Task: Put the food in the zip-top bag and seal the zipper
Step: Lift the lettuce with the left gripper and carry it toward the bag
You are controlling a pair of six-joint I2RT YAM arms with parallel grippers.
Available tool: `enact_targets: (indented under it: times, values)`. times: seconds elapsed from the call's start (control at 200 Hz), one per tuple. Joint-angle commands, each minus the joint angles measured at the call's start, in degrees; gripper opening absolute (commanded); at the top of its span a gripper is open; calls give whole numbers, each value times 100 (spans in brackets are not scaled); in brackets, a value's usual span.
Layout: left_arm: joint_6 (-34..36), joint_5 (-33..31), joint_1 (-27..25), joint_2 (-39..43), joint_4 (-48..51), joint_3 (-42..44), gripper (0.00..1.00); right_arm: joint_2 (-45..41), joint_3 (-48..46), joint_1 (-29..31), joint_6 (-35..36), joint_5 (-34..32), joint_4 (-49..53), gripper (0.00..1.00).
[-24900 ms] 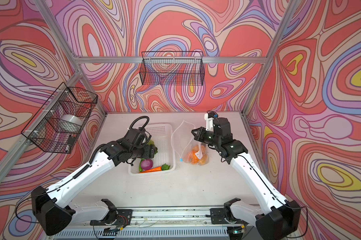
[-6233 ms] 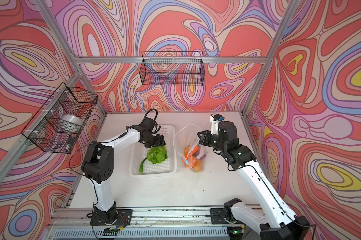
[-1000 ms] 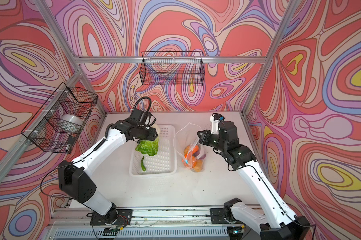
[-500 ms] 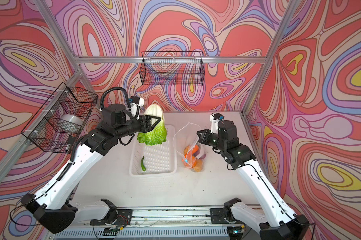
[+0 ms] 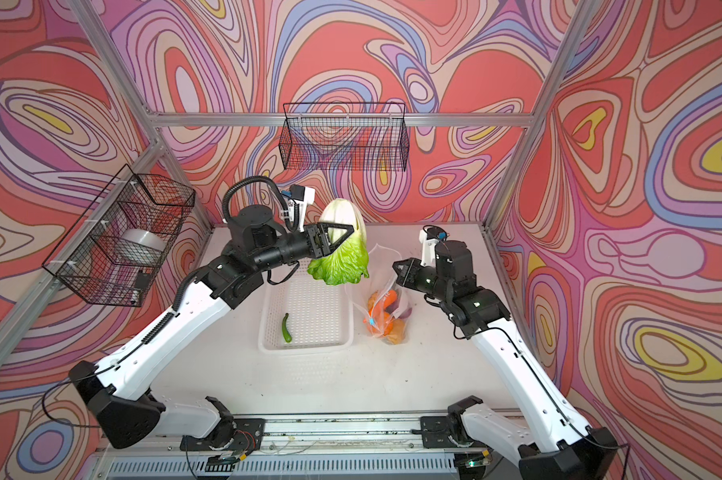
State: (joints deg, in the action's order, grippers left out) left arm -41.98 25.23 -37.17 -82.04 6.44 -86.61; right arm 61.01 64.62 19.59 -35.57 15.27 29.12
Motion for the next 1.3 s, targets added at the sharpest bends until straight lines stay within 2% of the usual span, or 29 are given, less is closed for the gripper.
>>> enact_targets:
  times: [0.0,0.19,0.561,0.861,1.047,1.292]
  values:
    - [-585,234,-61,-84,-649,15,26,-76,86,27,-33,-28,-122,0]
    - [-673,267,-268,-250,-665,-64,26,-107,36,27,-53,-48,-162,0]
    - [-530,-363,-385,-643,-510,-24,27,-277,-27,27,-131,122,-231,0]
    - [58,-1338,-508,-971,-221,-308,27,-381,-64,26,-126,295,-129,0]
    - [359,-1901,-795,-1092,-257,-335,27,-358,-42,26,-345,731,-353,0]
    - [296,-2702,-1045,-1216,-428,-396,29,-236,-71,27,-608,944,-598,0]
